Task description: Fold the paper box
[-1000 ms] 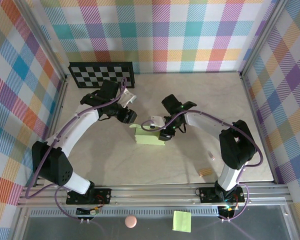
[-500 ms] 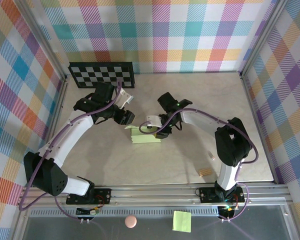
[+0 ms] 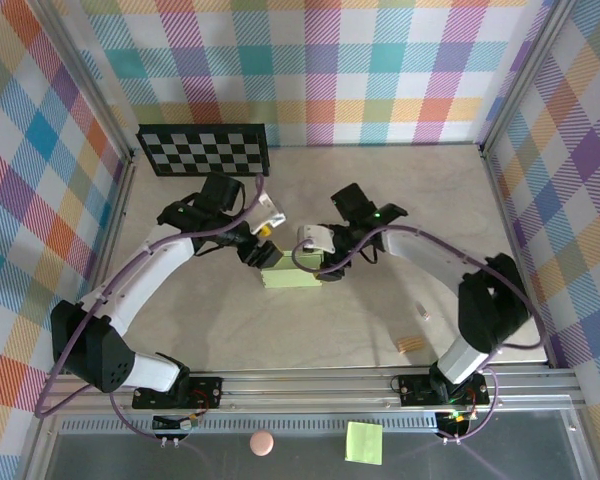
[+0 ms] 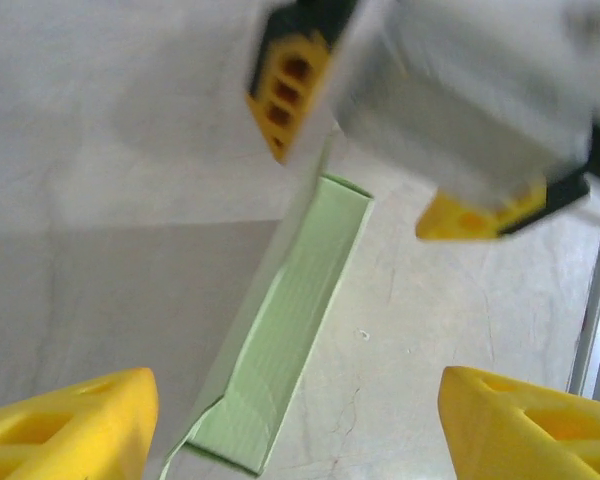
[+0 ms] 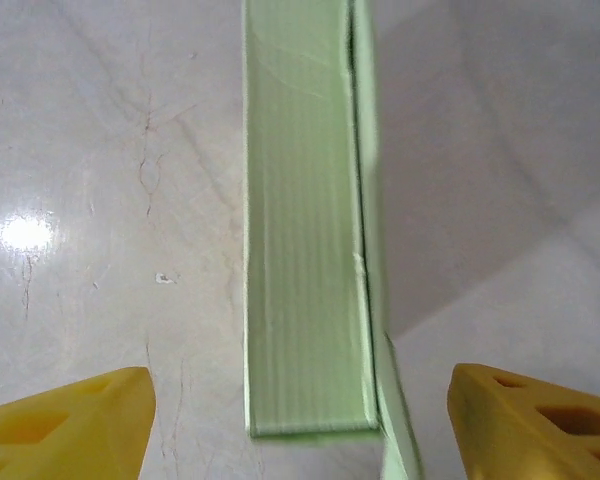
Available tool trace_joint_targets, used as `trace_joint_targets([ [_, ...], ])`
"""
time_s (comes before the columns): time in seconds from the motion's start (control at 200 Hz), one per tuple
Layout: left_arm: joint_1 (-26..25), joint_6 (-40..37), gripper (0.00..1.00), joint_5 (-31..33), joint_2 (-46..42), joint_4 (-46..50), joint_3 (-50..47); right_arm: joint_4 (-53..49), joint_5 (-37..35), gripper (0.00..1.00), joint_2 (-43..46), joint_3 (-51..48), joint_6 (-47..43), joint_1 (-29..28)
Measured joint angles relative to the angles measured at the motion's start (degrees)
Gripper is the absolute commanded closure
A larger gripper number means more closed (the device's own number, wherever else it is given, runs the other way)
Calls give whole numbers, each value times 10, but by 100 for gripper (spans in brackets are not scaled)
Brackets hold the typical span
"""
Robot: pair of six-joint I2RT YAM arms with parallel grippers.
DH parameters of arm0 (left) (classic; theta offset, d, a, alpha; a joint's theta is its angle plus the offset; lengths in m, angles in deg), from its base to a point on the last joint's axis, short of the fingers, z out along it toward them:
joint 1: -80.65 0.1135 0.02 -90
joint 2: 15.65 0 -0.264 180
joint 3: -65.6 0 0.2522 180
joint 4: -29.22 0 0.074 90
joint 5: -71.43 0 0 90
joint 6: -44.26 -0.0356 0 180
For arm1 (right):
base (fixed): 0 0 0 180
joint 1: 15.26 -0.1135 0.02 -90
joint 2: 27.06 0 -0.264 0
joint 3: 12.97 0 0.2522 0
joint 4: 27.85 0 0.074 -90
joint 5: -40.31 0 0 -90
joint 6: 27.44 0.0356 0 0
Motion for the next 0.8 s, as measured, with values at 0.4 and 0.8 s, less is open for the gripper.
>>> trace_joint_targets([
  [0.4,-42,-105,21,8,53,-36,-16,197,-82,1,161,-167,164,47],
  [0.8,-66,-142,35,47,146,-54,-18,231,-192,1,159,-143,369,72],
])
